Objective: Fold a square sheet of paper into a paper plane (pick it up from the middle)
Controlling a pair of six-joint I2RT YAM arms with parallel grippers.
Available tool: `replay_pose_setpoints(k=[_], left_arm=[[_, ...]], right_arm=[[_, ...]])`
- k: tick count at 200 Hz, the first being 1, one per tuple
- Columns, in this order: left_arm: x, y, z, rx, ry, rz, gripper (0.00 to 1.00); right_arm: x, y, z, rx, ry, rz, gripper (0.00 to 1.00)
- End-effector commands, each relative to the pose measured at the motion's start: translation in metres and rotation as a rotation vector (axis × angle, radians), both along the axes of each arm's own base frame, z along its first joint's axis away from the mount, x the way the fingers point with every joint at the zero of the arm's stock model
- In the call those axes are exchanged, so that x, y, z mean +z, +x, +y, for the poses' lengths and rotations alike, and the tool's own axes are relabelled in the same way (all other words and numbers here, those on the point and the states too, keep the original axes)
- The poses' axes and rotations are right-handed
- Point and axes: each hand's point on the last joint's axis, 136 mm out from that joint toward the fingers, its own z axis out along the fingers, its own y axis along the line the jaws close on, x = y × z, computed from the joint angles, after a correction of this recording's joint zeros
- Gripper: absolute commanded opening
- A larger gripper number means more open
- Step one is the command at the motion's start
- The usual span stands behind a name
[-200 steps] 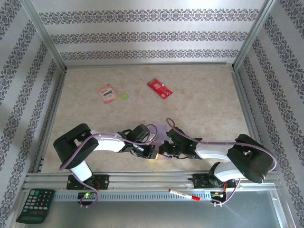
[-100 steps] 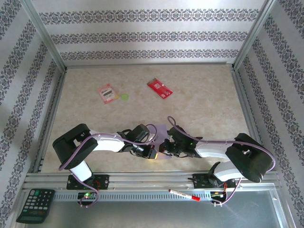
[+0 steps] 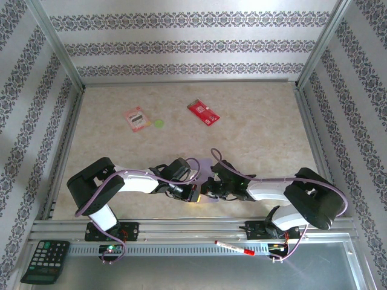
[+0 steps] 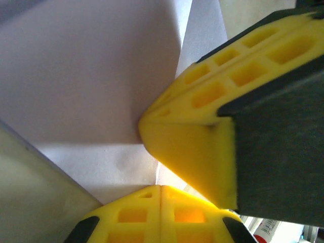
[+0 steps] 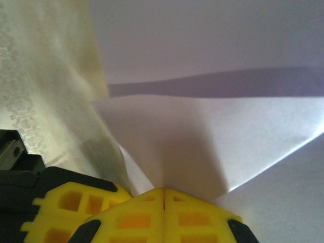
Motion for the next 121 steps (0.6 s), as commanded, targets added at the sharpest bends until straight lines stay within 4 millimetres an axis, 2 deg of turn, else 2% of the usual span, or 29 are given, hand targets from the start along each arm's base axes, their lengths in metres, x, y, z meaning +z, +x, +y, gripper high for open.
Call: replay_pose_setpoints(k=[1, 33, 121], left_arm=[[-0.041, -0.019, 0.043, 0.015, 0.208, 0.072, 0.00], [-0.043, -0.021, 0.046, 0.015, 0.215, 0.076, 0.00], [-0.047, -0.026, 0.053, 0.007, 0.241, 0.082, 0.00]], right_arm=[[-0.004, -0.002, 0.003, 0.019, -0.004, -0.001, 0.00], [-0.014, 0.003, -0.014, -0.010, -0.041, 0.015, 0.00], [-0.027, 0.026, -0.052, -0.100, -0.095, 0.034, 0.00]])
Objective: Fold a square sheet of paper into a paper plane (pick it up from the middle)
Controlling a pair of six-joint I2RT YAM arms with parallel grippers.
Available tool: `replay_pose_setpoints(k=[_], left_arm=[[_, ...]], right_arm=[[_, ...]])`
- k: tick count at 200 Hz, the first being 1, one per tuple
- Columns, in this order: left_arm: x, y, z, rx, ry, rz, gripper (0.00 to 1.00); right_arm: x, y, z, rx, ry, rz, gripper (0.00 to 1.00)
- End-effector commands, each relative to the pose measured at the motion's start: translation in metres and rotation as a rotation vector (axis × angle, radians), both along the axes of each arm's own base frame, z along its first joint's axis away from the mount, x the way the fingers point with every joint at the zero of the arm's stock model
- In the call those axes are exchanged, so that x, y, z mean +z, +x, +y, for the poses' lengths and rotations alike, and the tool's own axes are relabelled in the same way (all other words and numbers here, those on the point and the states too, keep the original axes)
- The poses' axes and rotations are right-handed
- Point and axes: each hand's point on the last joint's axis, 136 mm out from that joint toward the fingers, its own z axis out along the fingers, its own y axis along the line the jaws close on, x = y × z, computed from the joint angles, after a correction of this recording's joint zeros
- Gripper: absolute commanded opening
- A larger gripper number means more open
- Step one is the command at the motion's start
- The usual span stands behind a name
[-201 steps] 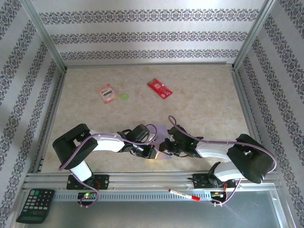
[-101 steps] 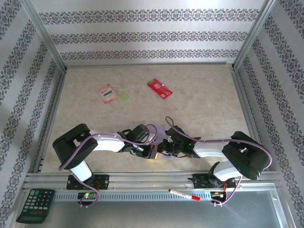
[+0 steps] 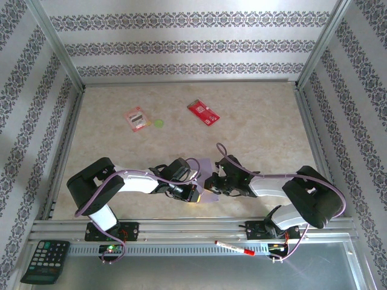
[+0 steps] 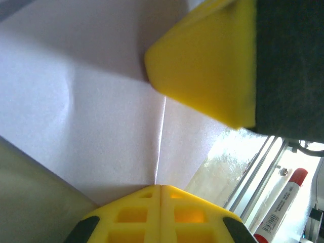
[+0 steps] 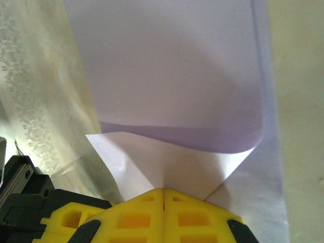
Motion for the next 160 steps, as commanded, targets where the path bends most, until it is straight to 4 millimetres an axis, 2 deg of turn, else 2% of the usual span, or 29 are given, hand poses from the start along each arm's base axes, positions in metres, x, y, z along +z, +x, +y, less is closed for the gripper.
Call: replay_pose_setpoints(k=[1, 113, 141, 160], left_arm=[[-0.047, -0.025, 0.053, 0.012, 0.241, 0.086, 0.00], [-0.045, -0.025, 0.053, 0.011, 0.243, 0.079, 0.00], [-0.043, -0.023, 0.051, 0.010, 0.240, 0.076, 0.00], [-0.042, -0.022, 0.050, 0.011, 0.238, 0.074, 0.00]], right_arm=[[-0.026, 0.003, -0.032, -0.057, -0.118, 0.031, 0.00], [-0.030, 0.040, -0.064, -0.106, -0.151, 0.030, 0.00], [-0.019, 0.053, -0.068, -0.113, -0.121, 0.017, 0.00], [0.000, 0.059, -0.064, -0.104, -0.085, -0.022, 0.00]])
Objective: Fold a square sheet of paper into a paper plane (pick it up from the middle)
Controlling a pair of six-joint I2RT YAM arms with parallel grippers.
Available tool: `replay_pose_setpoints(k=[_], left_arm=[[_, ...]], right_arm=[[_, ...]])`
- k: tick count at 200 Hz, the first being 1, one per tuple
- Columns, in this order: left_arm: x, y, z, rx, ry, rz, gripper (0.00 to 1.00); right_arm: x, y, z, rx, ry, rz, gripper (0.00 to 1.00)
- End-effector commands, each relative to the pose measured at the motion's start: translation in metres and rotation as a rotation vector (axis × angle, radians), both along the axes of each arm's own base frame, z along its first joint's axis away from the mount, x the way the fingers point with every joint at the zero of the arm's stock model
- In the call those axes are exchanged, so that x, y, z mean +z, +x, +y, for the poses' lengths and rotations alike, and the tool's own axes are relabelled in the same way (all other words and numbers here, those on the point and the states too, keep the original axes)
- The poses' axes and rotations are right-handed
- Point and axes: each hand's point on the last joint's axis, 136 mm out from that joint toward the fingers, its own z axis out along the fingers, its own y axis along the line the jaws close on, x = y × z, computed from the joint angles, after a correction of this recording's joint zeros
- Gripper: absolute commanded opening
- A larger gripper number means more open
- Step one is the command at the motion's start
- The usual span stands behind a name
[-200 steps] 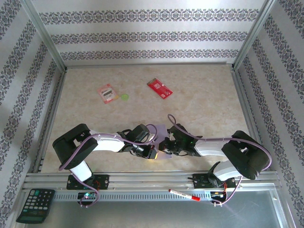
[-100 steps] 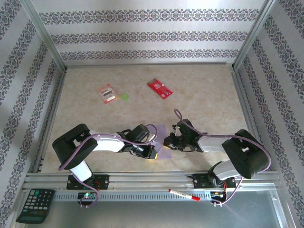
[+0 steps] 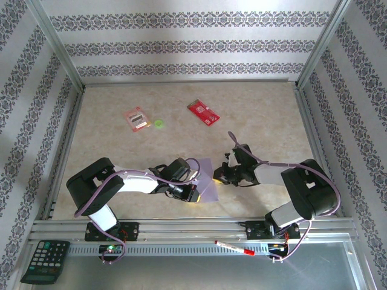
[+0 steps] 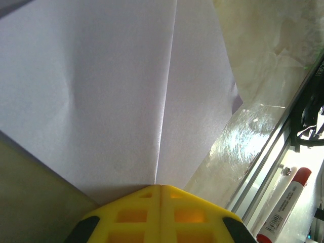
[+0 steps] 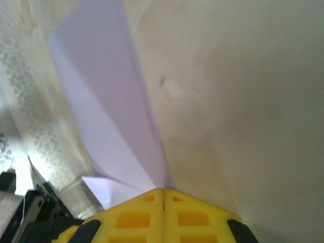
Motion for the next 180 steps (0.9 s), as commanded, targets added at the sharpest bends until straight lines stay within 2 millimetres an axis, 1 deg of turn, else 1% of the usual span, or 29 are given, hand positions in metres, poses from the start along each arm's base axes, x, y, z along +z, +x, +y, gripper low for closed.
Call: replay_pose_setpoints(k=[1, 21, 46, 76, 103, 124, 139, 150, 180], left_arm=[[-0.042, -0.023, 0.049, 0.021, 0.236, 0.090, 0.00], [-0.040, -0.021, 0.047, 0.022, 0.232, 0.087, 0.00], [-0.041, -0.021, 0.047, 0.023, 0.233, 0.089, 0.00], [-0.040, -0.020, 0.045, 0.020, 0.228, 0.089, 0.00], [-0.039, -0.019, 0.043, 0.016, 0.225, 0.087, 0.00], [-0.033, -0.015, 0.038, 0.015, 0.212, 0.079, 0.00], [-0.026, -0.010, 0.030, 0.011, 0.190, 0.071, 0.00], [-0.017, -0.006, 0.021, 0.005, 0.159, 0.067, 0.00], [0.014, 0.005, -0.002, 0.010, 0.070, 0.049, 0.06]], right_arm=[[0.000, 0.014, -0.021, -0.049, -0.100, -0.050, 0.00], [0.019, 0.011, -0.014, -0.041, -0.067, -0.087, 0.00], [0.026, -0.003, 0.000, -0.016, -0.048, -0.098, 0.00], [0.025, -0.014, 0.020, 0.024, -0.049, -0.107, 0.00], [0.015, -0.016, 0.030, 0.050, -0.055, -0.087, 0.00], [0.003, -0.019, 0.028, 0.061, -0.079, -0.070, 0.00], [-0.005, -0.023, 0.023, 0.066, -0.098, -0.054, 0.00], [-0.011, -0.027, 0.019, 0.067, -0.111, -0.043, 0.00], [-0.022, -0.035, 0.007, 0.063, -0.141, -0.019, 0.00]])
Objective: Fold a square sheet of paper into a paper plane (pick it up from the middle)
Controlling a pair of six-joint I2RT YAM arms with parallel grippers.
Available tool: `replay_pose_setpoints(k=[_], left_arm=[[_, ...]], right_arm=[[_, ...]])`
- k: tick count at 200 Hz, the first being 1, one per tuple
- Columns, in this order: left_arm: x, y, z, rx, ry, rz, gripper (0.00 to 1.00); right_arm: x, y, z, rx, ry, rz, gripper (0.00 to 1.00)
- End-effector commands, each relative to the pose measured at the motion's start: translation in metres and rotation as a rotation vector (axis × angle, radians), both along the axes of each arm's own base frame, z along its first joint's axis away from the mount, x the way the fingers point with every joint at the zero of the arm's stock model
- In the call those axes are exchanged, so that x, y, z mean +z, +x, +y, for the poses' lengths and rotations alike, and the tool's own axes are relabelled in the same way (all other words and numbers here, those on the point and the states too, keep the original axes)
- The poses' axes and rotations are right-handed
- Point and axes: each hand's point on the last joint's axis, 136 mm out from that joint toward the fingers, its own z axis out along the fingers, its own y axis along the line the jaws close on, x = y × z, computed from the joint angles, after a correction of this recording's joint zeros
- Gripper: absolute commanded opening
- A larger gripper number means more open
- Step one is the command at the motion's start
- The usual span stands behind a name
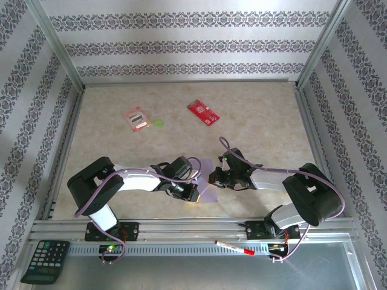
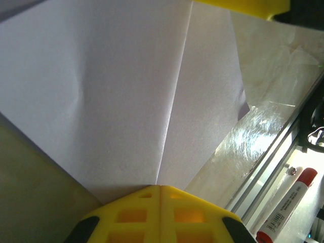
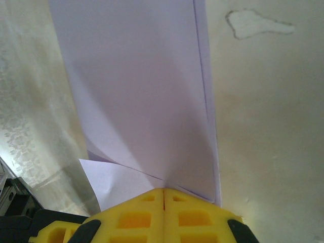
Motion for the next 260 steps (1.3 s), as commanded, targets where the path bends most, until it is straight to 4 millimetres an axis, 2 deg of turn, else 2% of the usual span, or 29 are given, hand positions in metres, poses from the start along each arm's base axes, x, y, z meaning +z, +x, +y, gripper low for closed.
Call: replay_pose_setpoints(k=[1, 23, 40, 59, 108, 161, 260], left_arm=[[0.010, 0.005, -0.002, 0.011, 0.015, 0.013, 0.07], [0.031, 0.014, -0.017, 0.022, -0.050, -0.004, 0.10], [0.039, 0.022, -0.027, 0.034, -0.085, -0.011, 0.08], [0.035, 0.031, -0.033, 0.038, -0.082, -0.012, 0.00], [0.014, 0.040, -0.034, 0.037, -0.039, -0.017, 0.00], [-0.009, 0.028, -0.022, 0.029, 0.004, 0.025, 0.00], [-0.007, -0.010, 0.008, 0.014, 0.027, 0.066, 0.00]], right_arm=[[-0.022, -0.011, -0.019, -0.017, -0.070, 0.039, 0.00], [-0.025, -0.013, -0.024, -0.025, -0.076, 0.046, 0.00], [-0.026, -0.014, -0.025, -0.026, -0.078, 0.048, 0.00], [-0.026, -0.014, -0.025, -0.028, -0.077, 0.048, 0.00], [-0.024, -0.013, -0.026, -0.033, -0.073, 0.044, 0.00], [-0.029, -0.015, -0.030, -0.046, -0.093, 0.060, 0.00], [-0.037, -0.018, -0.035, -0.059, -0.125, 0.087, 0.00]])
